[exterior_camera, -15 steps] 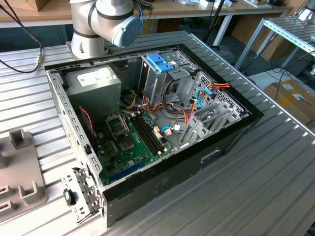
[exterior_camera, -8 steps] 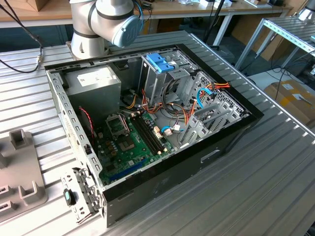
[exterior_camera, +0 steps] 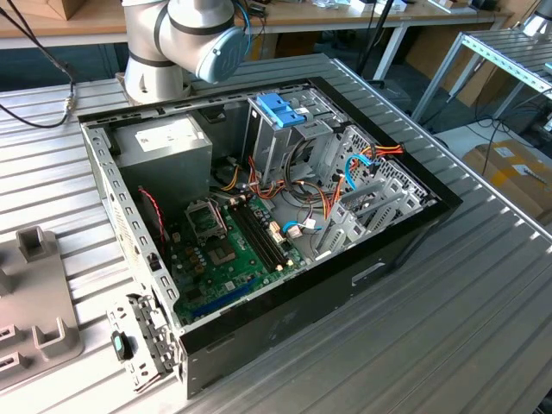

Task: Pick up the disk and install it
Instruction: 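Pick up the disk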

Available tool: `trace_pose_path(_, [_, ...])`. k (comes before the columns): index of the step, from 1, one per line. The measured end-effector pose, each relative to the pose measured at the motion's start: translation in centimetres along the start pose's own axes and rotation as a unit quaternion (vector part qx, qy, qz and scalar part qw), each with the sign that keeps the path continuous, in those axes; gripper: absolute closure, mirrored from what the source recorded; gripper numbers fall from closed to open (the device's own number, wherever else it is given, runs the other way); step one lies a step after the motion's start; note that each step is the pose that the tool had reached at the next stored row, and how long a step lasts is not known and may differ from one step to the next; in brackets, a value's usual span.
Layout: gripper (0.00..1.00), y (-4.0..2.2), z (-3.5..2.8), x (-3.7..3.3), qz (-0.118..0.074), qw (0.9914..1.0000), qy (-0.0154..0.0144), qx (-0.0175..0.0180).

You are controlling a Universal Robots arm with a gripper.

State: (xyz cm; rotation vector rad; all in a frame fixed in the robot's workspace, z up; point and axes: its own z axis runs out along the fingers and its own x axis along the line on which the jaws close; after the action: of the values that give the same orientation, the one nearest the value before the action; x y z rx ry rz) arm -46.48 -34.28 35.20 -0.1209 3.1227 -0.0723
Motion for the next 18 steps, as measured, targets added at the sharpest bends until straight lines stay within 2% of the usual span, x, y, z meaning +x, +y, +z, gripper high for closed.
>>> trace_pose_path(7, [0.89,0.00,0.00,0.00,-0.006,0.99998,-0.0002,-0.0001])
trace_pose_path(10, [0.89,0.00,0.00,0.00,-0.021,0.99978,-0.0010,-0.0003])
trace_pose_path(11, [0.89,0.00,0.00,0.00,-0.032,0.99950,-0.0015,-0.0004])
trace_pose_path(15, [0.89,0.00,0.00,0.00,-0.054,0.99853,-0.0025,-0.0008])
trace_pose_path(17, [0.89,0.00,0.01,0.00,-0.070,0.99756,-0.0033,-0.0010])
trace_pose_path(18, [0.89,0.00,0.01,0.00,-0.083,0.99655,-0.0039,-0.0011])
